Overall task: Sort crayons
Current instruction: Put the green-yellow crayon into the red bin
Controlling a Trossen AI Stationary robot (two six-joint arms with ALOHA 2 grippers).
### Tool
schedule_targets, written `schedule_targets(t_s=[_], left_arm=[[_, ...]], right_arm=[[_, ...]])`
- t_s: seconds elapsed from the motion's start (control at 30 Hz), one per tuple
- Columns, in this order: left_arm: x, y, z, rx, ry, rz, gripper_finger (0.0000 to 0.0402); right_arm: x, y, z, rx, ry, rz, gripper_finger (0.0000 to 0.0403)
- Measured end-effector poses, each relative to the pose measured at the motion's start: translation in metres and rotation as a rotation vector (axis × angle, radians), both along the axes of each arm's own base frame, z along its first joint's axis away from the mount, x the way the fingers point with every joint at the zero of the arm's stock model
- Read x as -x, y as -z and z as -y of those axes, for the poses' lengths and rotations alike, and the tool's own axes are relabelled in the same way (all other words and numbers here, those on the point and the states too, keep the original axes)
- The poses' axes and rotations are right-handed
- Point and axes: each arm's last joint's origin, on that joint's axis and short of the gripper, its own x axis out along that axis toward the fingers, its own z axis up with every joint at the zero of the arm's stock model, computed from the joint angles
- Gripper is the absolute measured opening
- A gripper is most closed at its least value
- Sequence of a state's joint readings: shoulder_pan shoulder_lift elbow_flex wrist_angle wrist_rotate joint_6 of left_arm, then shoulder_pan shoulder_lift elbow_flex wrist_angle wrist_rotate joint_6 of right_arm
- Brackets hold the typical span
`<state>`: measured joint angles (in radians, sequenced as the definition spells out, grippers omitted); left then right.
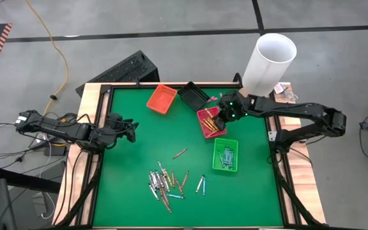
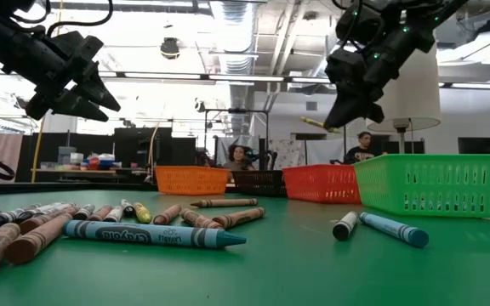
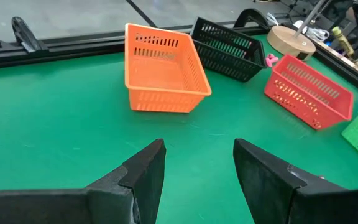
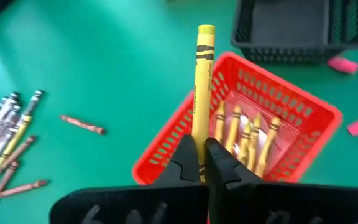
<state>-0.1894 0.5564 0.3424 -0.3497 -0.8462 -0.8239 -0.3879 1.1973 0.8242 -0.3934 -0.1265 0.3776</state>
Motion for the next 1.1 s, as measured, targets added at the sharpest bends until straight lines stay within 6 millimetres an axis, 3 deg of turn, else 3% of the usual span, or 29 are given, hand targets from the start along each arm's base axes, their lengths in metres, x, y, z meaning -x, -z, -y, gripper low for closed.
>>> schedule_targets(t_s=[0.37,0.73,1.1], left_arm=[[0.000,0.000,-0.001,-0.010,-0.029,0.009,0.0180],[0.000,0.000,0.000,-0.005,-0.022,0.010,0.0180],[0.000,-0.001,0.000,-0.004,-0.024,0.013,0.0180]], right_arm=[[-0.002,0.006,-0.002,-0.018,0.083,-0.049,0.0001],[-0.021,0.040,-0.001,-0.049,0.094,-0.184,0.0001],[-0.024,0.050,-0.001,-0.066,0.093,-0.236,0.0001]])
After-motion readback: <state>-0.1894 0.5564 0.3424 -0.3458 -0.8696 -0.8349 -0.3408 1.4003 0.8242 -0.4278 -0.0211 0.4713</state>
